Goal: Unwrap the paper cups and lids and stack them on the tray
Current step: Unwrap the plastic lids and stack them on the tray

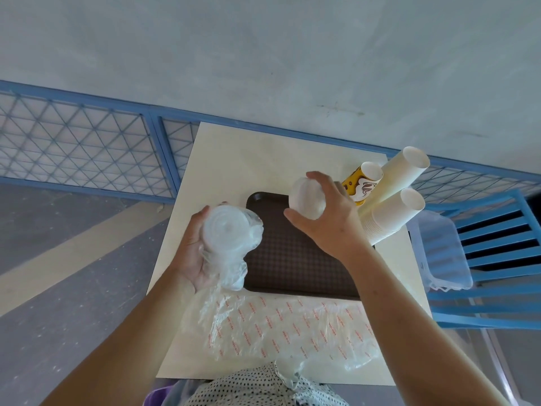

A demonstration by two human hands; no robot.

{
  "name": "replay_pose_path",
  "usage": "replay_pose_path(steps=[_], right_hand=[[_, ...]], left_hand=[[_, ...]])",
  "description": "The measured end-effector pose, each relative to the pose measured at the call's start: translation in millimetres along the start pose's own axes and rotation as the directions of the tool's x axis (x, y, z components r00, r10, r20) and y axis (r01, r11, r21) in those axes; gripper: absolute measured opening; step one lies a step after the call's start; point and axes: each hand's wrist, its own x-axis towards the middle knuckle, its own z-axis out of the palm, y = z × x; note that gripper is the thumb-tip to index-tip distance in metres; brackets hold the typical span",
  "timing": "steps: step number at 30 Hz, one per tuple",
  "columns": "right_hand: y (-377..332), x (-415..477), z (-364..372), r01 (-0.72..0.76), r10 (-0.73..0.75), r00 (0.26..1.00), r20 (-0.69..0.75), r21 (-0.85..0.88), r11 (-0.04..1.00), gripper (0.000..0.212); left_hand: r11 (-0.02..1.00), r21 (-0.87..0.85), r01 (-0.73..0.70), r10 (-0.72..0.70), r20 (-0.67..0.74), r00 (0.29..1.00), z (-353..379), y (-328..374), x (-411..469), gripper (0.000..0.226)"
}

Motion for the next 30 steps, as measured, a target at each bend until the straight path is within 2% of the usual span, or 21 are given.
replay_pose_path(steps=[4,8,10,16,20,25,30], right_hand=[[44,-12,49,-0.045,0.062,0.982,0.177,-0.101,0.994,0.081],[79,-20,113,-0.057,0.151,0.908,0.391,-0.243,0.968,0.087],[91,-22,139,-0.030,0.168,0.882,0.441,-0.303,0.953,0.088],[109,-29,182,0.021,0.136,0.906,0.401,-0.364,0.931,0.085],[116,-31,189,-0.001,0.145,0.909,0.392,-0.345,0.939,0.089],[118,-30,186,-0.005,0.150,0.889,0.433,-0.319,0.948,0.106],[121,-30,183,-0.022,0.161,0.897,0.412,-0.321,0.947,0.101]], left_hand=[[1.000,0.004,-0.026,0.026,-0.032,0.999,-20,6,-1,0.056],[1.000,-0.017,0.019,-0.020,-0.058,0.998,-28,0,-4,0.050],[0.999,-0.032,0.035,-0.038,-0.069,0.997,-31,-5,-6,0.047],[0.999,0.014,0.048,-0.046,-0.127,0.991,-42,-20,-7,0.064],[0.999,0.013,0.049,-0.047,-0.123,0.991,-37,-23,-8,0.050],[0.998,0.045,0.043,-0.036,-0.145,0.989,-21,-22,-8,0.038],[0.998,0.034,0.061,-0.056,-0.133,0.990,-17,-22,-7,0.041]])
